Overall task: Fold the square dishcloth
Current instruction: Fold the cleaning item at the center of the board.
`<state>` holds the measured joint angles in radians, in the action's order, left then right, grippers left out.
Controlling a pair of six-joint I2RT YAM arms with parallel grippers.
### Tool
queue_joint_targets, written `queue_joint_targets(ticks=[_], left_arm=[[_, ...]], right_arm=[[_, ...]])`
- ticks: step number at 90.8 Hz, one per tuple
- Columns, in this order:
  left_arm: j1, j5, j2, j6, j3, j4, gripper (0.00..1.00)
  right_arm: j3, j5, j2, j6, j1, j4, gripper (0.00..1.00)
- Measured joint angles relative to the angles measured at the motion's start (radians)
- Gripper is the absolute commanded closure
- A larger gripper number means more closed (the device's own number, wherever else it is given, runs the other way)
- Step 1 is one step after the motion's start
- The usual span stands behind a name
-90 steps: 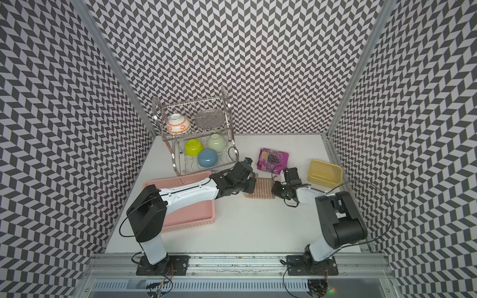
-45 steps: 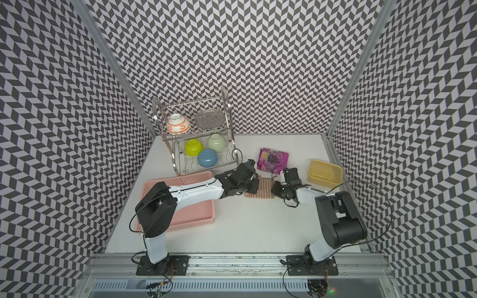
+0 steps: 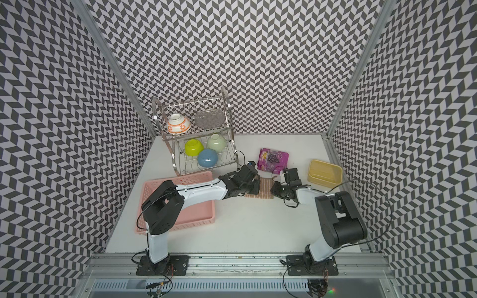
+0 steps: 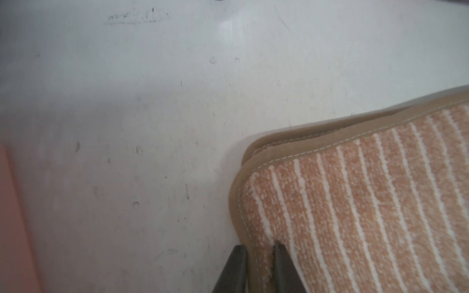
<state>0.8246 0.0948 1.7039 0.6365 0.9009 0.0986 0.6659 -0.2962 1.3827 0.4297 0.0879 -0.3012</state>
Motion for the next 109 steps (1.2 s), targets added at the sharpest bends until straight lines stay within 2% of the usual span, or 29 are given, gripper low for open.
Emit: queue_joint_targets(ticks=[20, 50, 56, 63, 74, 89, 109], left_arm=[[0.011, 0.048, 0.085, 0.010, 0.076, 0.046, 0.64], [0.051, 0.167, 0.154, 0.013, 0.154, 0.144, 0.63], [0.058, 0.182, 0.161, 0.013, 0.159, 0.149, 0.68], [0.059, 0.197, 0.162, 0.013, 0.158, 0.153, 0.77], [0.055, 0.212, 0.158, 0.016, 0.152, 0.153, 0.83], [0.045, 0.243, 0.150, 0.007, 0.148, 0.173, 1.00], [0.023, 0.298, 0.139, 0.000, 0.149, 0.225, 1.00]], right_arm=[[0.000, -0.031, 0.000, 0.001, 0.000, 0.021, 0.59], [-0.005, -0.060, 0.000, 0.008, 0.000, 0.032, 0.59], [-0.007, -0.061, 0.000, 0.008, 0.000, 0.037, 0.59], [-0.009, -0.061, 0.000, 0.008, 0.000, 0.041, 0.59], [-0.014, -0.062, 0.000, 0.008, 0.000, 0.045, 0.59], [-0.024, -0.068, 0.000, 0.009, 0.007, 0.049, 0.59], [-0.026, -0.068, -0.001, 0.024, 0.041, 0.061, 0.59]])
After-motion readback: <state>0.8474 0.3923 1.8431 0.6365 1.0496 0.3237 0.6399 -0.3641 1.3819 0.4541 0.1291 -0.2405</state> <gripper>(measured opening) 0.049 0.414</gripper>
